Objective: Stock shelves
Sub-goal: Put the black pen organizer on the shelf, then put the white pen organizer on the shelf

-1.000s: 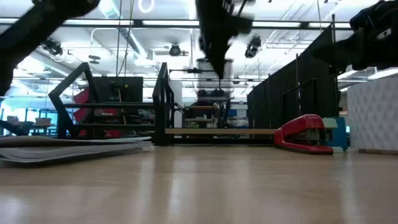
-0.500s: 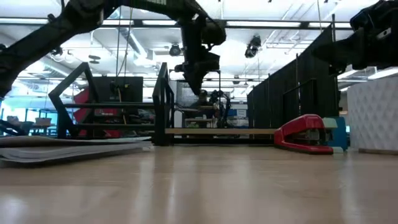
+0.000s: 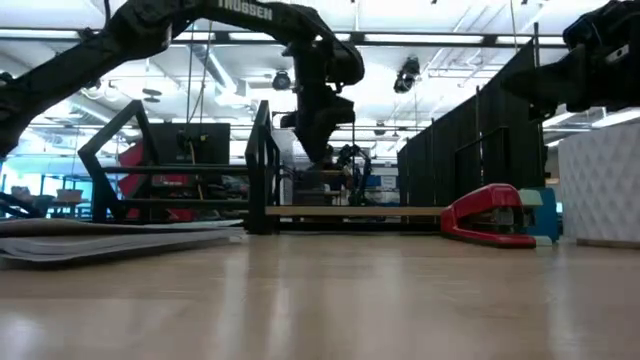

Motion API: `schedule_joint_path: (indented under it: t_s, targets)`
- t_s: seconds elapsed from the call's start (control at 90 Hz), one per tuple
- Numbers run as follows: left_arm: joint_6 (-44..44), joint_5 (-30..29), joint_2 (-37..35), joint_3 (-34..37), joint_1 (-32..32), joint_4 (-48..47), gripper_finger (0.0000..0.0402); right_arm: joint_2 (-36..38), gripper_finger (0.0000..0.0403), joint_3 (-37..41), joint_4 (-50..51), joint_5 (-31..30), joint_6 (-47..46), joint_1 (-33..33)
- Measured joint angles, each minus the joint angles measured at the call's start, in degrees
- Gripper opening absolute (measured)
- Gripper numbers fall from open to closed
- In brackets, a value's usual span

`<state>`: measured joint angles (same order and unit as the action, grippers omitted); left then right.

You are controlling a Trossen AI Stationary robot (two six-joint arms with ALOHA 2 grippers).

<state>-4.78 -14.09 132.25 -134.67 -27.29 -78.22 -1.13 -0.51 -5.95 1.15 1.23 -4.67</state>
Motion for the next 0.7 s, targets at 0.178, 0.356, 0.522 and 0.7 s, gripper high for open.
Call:
schedule_joint_path:
  t_s: [0.178,0.356,0.522,0.7]
  targets:
    - [-0.02,-2.39,1.15,0.02,-0.11,-2.18,0.0123,0.02,0.0007,0.00,-0.02,0.01,-0.01,-0.02]
    - [-0.23,-5.80,0.71,-0.09,0.62,-5.58,0.0126,0.00,0.0007,0.00,-0.38,0.02,0.00,0.00]
    - [-1.48,-9.12,-0.35,-0.26,1.52,-7.38,0.0127,0.01,0.0007,0.00,-0.40,0.01,0.00,-0.02]
    - [-1.95,-10.29,-0.58,-0.26,2.96,-7.78,0.0127,0.01,0.0007,0.00,-0.42,0.02,0.01,-0.01]
